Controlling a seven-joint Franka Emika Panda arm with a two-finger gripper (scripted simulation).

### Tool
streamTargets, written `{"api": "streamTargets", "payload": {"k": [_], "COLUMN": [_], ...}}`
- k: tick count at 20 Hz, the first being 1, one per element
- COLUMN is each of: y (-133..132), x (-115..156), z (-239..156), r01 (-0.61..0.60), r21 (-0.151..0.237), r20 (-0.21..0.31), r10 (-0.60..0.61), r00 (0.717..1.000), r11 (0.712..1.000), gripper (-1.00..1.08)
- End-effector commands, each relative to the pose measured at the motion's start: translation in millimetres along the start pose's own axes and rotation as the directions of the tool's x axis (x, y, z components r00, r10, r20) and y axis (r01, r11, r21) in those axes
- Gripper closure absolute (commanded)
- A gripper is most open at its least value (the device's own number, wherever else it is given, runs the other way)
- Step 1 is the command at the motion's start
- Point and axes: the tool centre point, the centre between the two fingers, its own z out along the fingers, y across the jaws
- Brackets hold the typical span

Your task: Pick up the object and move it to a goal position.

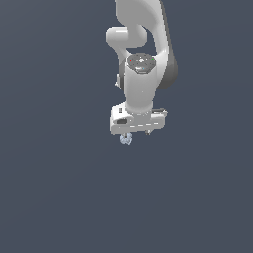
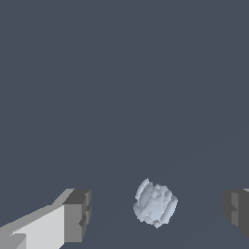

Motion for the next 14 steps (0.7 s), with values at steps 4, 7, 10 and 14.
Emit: {"api": "streamTargets", "payload": {"k": [4,7,10,14], "y": [4.4,7.5,11.0,15.7], "x": [-5.9,-10.5,-16.0,-24.3], "z": [8.0,13.9,20.7,30.5], "r01": [0.079,0.138,0.209,0.31], "r21": [-0.004,-0.006,-0.008,-0.009], "r20": [0.003,0.006,0.009,0.014], "r10": [-0.079,-0.138,-0.209,-0.31], "r00": [0.997,0.99,0.978,0.951], "r11": [0.997,0.99,0.978,0.951], "gripper": [-0.92,-0.92,-0.92,-0.92]}}
